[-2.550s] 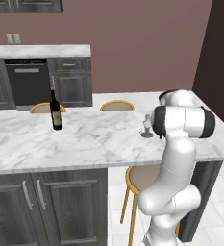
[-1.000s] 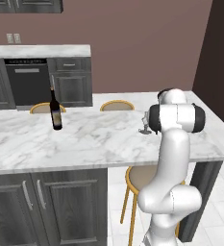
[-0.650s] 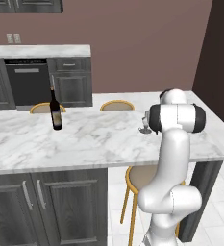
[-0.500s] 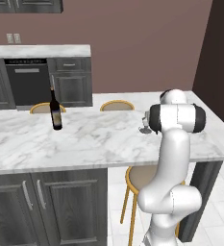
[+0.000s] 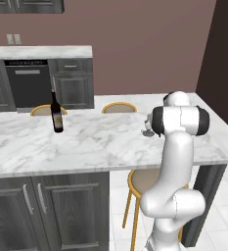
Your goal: Get the candle and the wine from the cabinet and move them to the dining counter.
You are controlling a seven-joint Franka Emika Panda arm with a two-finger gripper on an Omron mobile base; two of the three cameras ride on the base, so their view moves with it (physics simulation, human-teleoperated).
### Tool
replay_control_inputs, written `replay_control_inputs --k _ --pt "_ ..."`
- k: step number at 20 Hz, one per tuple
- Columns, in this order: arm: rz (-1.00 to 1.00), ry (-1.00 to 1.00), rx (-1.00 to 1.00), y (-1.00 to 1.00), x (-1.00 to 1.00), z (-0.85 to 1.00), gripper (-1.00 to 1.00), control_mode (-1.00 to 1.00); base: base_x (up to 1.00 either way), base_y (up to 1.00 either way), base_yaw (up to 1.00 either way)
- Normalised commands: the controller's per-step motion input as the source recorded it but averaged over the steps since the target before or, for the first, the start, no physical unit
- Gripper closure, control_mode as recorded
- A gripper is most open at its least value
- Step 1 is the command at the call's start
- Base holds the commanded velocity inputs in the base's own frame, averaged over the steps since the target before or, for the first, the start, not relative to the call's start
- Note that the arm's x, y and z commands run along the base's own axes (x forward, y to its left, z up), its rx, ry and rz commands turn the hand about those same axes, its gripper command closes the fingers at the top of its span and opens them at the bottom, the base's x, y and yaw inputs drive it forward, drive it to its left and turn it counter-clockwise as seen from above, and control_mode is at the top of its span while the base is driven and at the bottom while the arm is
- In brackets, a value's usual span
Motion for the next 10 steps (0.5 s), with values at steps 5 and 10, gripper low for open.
replay_control_inputs --k 5,10 --pt "0.00 0.00 0.00 0.00 0.00 0.00 -1.00 -1.00 0.00 0.00 0.00" --pt "0.00 0.00 0.00 0.00 0.00 0.00 -1.00 -1.00 0.00 0.00 0.00"
